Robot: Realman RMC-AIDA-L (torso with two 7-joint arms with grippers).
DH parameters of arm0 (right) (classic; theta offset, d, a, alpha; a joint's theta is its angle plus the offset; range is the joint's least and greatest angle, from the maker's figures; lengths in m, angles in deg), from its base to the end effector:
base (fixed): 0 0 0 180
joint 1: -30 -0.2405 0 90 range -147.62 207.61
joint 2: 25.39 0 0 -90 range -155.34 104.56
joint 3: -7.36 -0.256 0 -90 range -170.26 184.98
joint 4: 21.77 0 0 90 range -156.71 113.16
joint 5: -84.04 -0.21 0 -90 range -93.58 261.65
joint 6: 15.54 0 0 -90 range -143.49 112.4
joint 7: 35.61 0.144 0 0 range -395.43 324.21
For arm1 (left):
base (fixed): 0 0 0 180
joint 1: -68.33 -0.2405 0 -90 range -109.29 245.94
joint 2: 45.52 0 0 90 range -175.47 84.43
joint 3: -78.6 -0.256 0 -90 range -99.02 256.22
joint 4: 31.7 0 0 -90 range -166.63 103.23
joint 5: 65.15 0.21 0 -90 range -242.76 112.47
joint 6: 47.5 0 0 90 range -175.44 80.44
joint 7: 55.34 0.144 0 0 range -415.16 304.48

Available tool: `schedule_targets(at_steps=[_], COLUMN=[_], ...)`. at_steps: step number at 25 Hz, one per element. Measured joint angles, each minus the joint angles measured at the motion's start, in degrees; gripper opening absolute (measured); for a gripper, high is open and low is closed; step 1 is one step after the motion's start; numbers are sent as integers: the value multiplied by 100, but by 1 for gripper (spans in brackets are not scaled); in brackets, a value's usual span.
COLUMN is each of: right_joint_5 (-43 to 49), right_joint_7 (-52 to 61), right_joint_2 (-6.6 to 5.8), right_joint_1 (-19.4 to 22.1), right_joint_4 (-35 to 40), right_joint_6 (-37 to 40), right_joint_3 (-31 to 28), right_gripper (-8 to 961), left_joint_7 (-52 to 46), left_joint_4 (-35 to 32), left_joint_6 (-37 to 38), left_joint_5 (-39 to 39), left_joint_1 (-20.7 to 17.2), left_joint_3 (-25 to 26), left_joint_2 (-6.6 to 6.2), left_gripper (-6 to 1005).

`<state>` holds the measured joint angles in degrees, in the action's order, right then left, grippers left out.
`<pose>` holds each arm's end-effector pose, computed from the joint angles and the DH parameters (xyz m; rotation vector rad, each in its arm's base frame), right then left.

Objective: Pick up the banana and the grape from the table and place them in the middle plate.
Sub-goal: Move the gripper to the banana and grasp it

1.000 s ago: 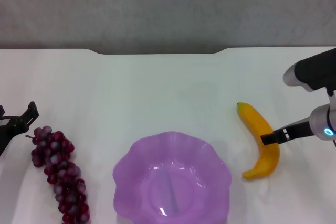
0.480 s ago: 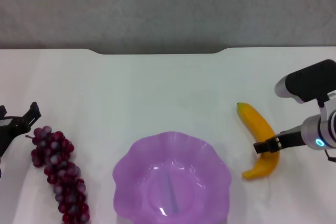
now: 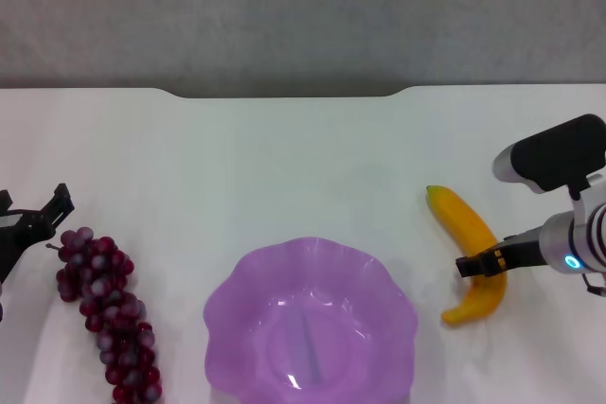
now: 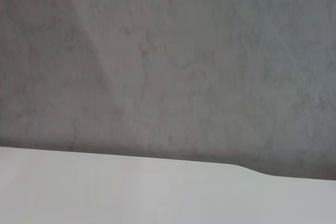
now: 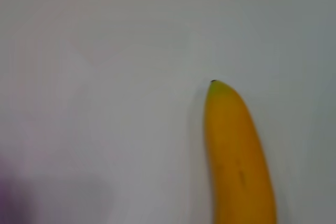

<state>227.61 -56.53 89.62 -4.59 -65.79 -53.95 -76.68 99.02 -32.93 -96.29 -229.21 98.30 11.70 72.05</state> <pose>0.2826 0.3967 -0.0512 -2.1761 1.0482 -0.2803 -0.3787 0.3494 -0.0038 -1.5679 -0.9100 -0.5262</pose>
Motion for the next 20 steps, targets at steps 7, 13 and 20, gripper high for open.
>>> schedule_targets(at_steps=[7, 13, 20], right_joint_5=[-276, -295, -295], right_joint_7=[0, 9, 10], right_joint_2=[4, 4, 4], right_joint_1=[-10, 7, 37], right_joint_4=[158, 160, 158], right_joint_6=[277, 404, 531], right_joint_3=[369, 437, 522], right_gripper=[877, 876, 670], left_joint_7=[-3, -3, -3], left_joint_4=[0, 0, 0], left_joint_6=[1, 1, 4], left_joint_5=[-1, -3, -3], left_joint_1=[0, -12, -40], left_joint_3=[-1, 5, 26], left_joint_2=[3, 3, -2], left_gripper=[886, 886, 885])
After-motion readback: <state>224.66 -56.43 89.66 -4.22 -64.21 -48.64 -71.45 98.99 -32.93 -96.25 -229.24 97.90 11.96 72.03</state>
